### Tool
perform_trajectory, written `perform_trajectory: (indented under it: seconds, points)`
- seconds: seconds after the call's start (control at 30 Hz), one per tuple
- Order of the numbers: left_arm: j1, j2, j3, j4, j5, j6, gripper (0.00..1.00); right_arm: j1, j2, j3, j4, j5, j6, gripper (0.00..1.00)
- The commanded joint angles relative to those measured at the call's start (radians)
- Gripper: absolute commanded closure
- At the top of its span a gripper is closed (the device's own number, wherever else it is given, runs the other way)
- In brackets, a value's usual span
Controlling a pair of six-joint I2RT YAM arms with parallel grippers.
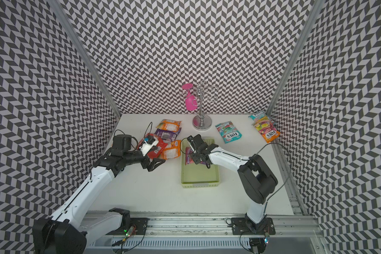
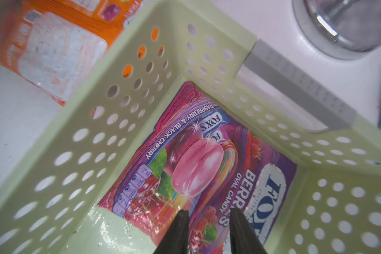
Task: Put the candies in the basket
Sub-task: Place the candy in the basket.
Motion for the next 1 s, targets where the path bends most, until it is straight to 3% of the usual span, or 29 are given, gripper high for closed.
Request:
perform_trajectory:
  seconds: [0.0,0.2,0.53,0.8,0.97]
  points:
    - [0.007,-0.002,0.037,0.007,0.01,-0.013,0.01,-0.011,0.054,-0.012,0.043,0.006,0.034,0.65]
    - [0.006,0.003,0.021,0.02,-0.004,-0.011,0.01,-0.042,0.078,0.002,0.063,0.008,0.037,0.66]
    - [-0.034,0.019,0.008,0.068,-0.236,-0.029,0.01,-0.048,-0.095,-0.003,0.032,-0.037,0.053,0.65]
    - [-0.087,0.071,-0.006,0.117,-0.384,0.16,0.02,-0.064,-0.344,-0.094,0.036,0.022,0.036,0.6]
    - [-0.117,0.087,-0.054,0.171,-0.435,0.271,0.03,-0.105,-0.5,-0.19,0.109,0.08,0.035,0.51]
